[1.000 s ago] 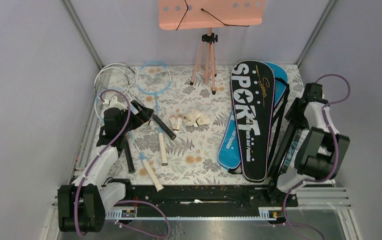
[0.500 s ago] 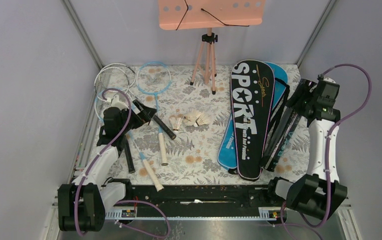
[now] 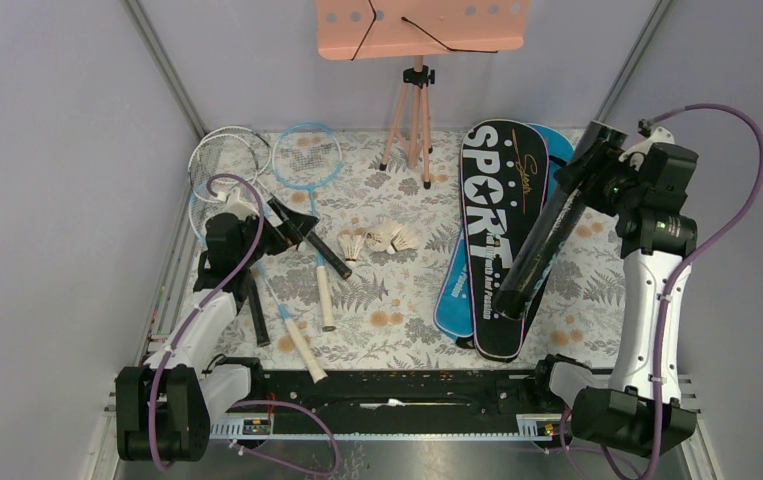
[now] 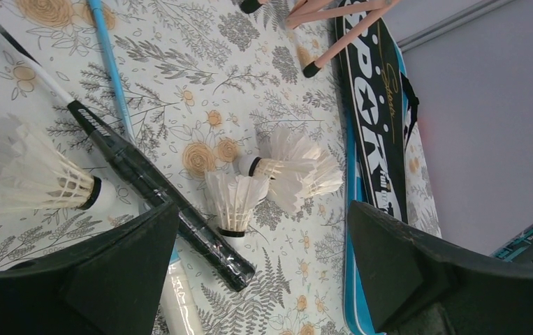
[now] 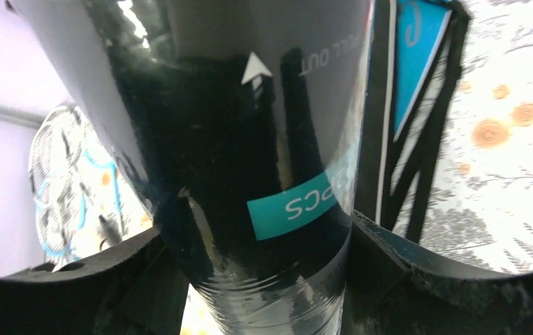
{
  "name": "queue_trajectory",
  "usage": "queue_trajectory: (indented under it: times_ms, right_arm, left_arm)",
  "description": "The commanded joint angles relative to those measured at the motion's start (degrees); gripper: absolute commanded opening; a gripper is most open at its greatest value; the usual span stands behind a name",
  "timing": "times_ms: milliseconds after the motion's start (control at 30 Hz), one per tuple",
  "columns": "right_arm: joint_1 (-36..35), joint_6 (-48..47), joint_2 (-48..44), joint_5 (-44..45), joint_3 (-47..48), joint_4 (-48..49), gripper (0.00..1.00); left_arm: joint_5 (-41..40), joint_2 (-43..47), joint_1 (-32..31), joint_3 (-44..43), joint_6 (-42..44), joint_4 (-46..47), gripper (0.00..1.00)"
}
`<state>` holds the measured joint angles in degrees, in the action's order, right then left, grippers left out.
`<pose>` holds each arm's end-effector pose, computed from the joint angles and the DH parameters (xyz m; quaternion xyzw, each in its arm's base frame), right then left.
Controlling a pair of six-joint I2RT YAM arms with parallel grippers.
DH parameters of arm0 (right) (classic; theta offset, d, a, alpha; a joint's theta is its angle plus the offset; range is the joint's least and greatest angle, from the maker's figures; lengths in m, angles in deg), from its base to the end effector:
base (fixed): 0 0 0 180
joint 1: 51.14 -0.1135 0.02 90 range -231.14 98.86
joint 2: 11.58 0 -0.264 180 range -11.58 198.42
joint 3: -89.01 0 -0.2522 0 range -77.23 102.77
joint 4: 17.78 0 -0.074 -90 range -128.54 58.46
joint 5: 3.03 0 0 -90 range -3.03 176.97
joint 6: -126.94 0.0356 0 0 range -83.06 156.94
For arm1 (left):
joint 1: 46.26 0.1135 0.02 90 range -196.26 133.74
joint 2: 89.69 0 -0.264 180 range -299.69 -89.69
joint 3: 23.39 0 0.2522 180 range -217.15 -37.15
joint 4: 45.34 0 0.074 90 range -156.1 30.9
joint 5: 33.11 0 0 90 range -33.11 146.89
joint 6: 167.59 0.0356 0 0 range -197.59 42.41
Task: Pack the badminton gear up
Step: Open the lid of the shuttle tube.
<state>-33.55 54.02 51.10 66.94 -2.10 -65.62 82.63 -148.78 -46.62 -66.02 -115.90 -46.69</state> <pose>0.2181 -0.0564 0.4198 0.1494 0.8067 0.1414 0.5539 0.2271 -0.0169 0.2361 -0.1320 0.7876 -0.3600 0.4823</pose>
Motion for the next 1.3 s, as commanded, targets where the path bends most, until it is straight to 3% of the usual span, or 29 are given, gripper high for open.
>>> queue_trajectory:
  times_ms: [0,133,300,467,600,767,933,1100,1267]
  right_arm:
    - [-5.7,2.1,0.0,-5.7,3.1,-1.6,0.14]
    - [-15.0,1.5,3.3,-8.2,4.4,-1.9,0.14]
    - [-23.2,1.8,7.5,-21.1,2.6,3.6,0.13]
    - [-29.6,6.1,15.0,-25.2,4.0,-0.6,0.14]
    - [-34.0,12.5,21.2,-24.0,3.1,-2.8,0.10]
    - [-34.4,26.3,23.0,-30.8,-8.0,9.7,0.12]
    - [-34.4,27.5,22.5,-33.7,-12.6,11.1,0.15]
    - [-34.4,27.8,22.0,-36.7,-16.5,12.2,0.16]
    - [-34.4,29.1,22.4,-38.8,-19.4,14.1,0.17]
  left_arm:
    - [4.2,-0.3,0.3,-1.2,-0.7,5.8,0.99]
    - [8.0,-0.7,0.3,-0.6,-1.4,9.4,0.99]
    - [14.1,-1.3,-0.2,0.3,-2.2,15.2,0.99]
    - [17.9,-0.1,-7.3,0.4,3.1,18.6,0.99]
    - [18.7,2.6,-17.5,-1.4,15.0,13.5,0.99]
    - [18.9,7.2,-27.6,0.5,30.3,10.3,0.99]
    - [22.7,12.8,-35.6,4.8,48.0,7.4,0.99]
    - [12.5,15.3,-46.9,4.6,67.8,-0.3,0.99]
    - [5.7,9.4,-54.8,1.0,79.7,-1.8,0.99]
